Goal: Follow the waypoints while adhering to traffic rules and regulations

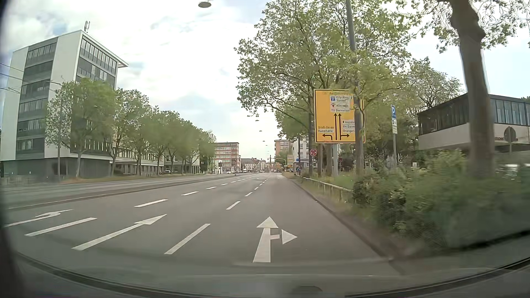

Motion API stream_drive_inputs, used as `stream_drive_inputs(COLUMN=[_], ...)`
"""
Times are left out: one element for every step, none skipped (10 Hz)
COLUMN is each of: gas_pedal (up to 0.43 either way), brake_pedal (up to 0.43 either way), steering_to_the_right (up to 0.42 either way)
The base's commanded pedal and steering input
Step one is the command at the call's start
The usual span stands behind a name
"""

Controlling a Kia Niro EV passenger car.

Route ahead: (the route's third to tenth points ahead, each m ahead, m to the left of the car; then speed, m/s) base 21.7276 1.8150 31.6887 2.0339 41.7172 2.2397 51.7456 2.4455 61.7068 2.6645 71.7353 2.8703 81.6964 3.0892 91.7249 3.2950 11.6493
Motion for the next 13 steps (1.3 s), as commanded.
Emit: stream_drive_inputs(gas_pedal=[0.028, 0.028, 0.028, 0.028, 0.028, 0.028, 0.028, 0.028, 0.028, 0.028, 0.028, 0.028, 0.028], brake_pedal=[0.03, 0.03, 0.03, 0.03, 0.03, 0.03, 0.03, 0.03, 0.03, 0.03, 0.03, 0.03, 0.03], steering_to_the_right=[-0.001, -0.001, -0.001, 0.0, 0.0, 0.0, -0.001, -0.001, 0.0, 0.0, 0.0, 0.0, 0.0])
